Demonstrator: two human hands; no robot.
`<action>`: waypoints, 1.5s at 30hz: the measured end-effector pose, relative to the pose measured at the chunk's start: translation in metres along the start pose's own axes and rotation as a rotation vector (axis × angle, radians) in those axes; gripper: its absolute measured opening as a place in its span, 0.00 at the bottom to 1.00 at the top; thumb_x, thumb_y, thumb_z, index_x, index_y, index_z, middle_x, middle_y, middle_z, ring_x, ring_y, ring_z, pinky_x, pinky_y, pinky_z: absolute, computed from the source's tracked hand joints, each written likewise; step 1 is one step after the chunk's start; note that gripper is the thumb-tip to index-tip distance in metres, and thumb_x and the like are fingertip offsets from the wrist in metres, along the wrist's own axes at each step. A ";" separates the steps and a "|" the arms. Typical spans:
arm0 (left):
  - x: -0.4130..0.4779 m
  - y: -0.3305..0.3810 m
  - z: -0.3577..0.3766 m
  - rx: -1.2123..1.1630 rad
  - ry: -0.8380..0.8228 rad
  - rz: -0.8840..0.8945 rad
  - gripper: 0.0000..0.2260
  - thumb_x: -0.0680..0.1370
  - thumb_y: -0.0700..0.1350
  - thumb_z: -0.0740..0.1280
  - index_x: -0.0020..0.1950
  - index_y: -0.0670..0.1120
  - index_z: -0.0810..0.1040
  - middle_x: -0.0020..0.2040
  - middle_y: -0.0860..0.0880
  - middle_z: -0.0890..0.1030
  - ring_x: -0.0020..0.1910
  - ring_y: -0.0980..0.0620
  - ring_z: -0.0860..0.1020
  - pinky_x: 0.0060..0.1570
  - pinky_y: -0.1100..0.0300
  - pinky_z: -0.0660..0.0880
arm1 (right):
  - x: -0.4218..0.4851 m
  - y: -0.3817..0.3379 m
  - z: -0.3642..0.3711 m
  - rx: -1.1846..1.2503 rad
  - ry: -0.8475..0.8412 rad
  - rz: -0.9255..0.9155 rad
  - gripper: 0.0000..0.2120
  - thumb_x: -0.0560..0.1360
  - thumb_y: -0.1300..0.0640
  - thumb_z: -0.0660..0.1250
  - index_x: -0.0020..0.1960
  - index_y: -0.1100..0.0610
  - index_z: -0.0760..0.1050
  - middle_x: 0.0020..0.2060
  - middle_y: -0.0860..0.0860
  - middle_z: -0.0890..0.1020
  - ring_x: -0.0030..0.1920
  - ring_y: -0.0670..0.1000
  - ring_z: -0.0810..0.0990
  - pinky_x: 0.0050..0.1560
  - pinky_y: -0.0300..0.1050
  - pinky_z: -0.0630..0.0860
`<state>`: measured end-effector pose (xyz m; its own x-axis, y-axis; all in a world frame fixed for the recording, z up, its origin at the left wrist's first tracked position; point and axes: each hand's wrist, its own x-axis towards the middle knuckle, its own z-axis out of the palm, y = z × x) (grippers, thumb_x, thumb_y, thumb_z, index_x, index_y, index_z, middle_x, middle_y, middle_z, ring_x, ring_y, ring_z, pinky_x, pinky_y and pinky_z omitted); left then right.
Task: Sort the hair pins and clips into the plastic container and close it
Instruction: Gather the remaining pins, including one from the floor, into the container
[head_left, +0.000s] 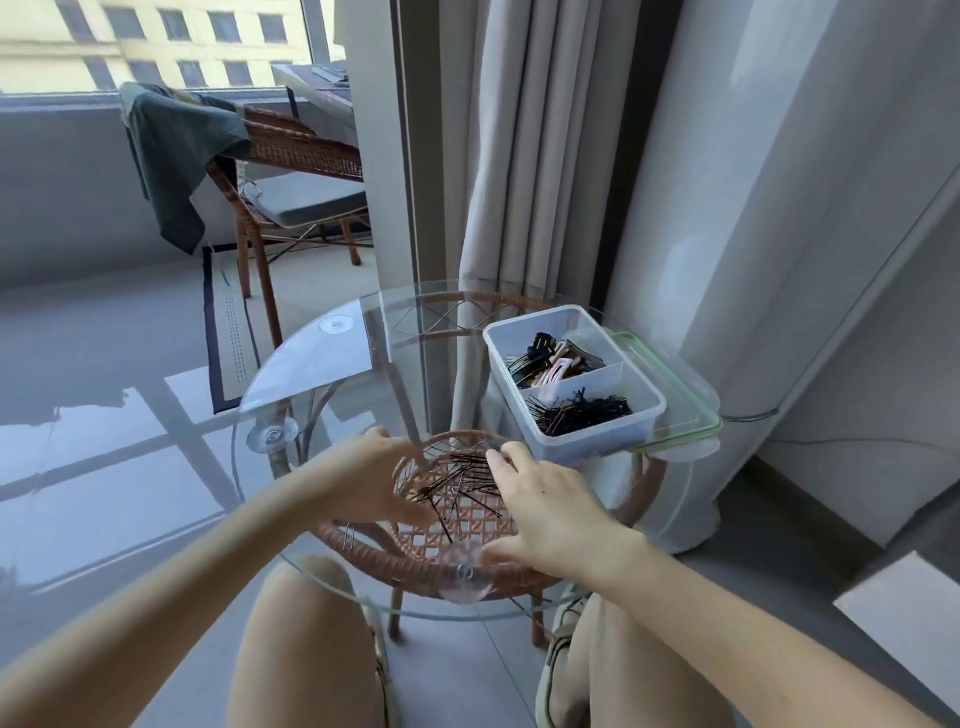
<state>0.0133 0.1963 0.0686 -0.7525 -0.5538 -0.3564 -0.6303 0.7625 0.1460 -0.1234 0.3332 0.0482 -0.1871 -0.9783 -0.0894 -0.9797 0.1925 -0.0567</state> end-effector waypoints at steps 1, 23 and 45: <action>-0.006 -0.004 0.007 0.014 0.009 -0.038 0.38 0.65 0.65 0.69 0.71 0.51 0.63 0.64 0.46 0.70 0.61 0.48 0.70 0.60 0.55 0.72 | 0.007 -0.001 0.003 0.008 -0.013 0.041 0.45 0.67 0.38 0.69 0.72 0.61 0.55 0.66 0.57 0.66 0.62 0.58 0.72 0.59 0.53 0.72; -0.010 0.000 0.031 -0.717 0.233 -0.150 0.06 0.71 0.37 0.69 0.44 0.44 0.74 0.39 0.49 0.82 0.33 0.55 0.82 0.38 0.60 0.81 | 0.022 -0.027 0.005 0.500 0.014 0.269 0.23 0.72 0.41 0.65 0.49 0.61 0.75 0.46 0.55 0.77 0.45 0.54 0.76 0.44 0.47 0.71; 0.029 -0.037 0.013 0.014 0.129 0.205 0.32 0.69 0.54 0.72 0.70 0.59 0.64 0.61 0.46 0.69 0.59 0.47 0.67 0.59 0.53 0.70 | 0.042 -0.033 0.000 0.353 0.039 0.175 0.14 0.76 0.60 0.62 0.32 0.61 0.69 0.33 0.56 0.76 0.40 0.59 0.77 0.39 0.47 0.70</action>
<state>0.0170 0.1558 0.0410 -0.8830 -0.4247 -0.2000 -0.4602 0.8672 0.1904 -0.0990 0.2861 0.0463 -0.3580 -0.9293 -0.0910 -0.8487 0.3645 -0.3832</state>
